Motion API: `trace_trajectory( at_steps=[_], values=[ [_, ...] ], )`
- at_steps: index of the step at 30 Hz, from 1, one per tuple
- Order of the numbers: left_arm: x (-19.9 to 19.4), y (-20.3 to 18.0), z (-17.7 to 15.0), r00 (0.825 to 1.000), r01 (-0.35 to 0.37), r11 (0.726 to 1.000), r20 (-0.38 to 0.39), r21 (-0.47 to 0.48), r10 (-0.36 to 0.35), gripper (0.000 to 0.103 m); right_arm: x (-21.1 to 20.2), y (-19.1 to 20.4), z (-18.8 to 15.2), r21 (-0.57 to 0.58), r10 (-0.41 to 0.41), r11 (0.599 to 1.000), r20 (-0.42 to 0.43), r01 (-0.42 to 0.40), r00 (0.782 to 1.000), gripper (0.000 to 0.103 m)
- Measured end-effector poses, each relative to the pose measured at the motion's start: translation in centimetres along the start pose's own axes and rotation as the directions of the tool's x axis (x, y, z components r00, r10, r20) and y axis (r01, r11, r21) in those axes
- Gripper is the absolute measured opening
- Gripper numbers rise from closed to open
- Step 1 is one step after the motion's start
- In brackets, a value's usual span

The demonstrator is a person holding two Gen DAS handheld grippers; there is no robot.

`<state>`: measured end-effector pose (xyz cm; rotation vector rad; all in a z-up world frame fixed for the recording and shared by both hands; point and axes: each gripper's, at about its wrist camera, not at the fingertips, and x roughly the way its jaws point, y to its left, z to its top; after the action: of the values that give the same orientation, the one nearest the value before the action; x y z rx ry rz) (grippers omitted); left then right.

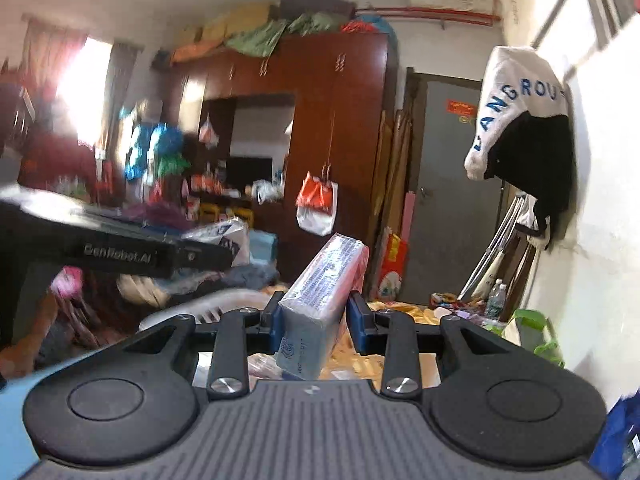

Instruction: Organize objects

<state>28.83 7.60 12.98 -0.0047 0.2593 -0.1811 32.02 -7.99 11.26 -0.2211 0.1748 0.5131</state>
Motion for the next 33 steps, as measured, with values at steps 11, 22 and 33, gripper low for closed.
trace_trajectory(
  at_steps=[11, 22, 33],
  values=[
    [1.1, 2.3, -3.8, 1.000, -0.002, 0.999, 0.007, -0.051, 0.002, 0.100, -2.8, -1.7, -3.8, 0.138, -0.086, 0.987, 0.037, 0.081, 0.996, 0.103],
    [-1.4, 0.2, -4.7, 0.994, -0.109, 0.994, 0.000, 0.016, 0.109, 0.100, -5.6, -0.4, -5.2, 0.114, -0.176, 0.978, -0.016, 0.176, 0.984, 0.103],
    [-1.0, 0.5, -5.9, 0.992, -0.113, 0.994, -0.054, -0.005, 0.112, 0.100, -5.9, -1.7, -5.9, 0.151, -0.212, 0.965, -0.020, 0.212, 0.977, 0.103]
  ],
)
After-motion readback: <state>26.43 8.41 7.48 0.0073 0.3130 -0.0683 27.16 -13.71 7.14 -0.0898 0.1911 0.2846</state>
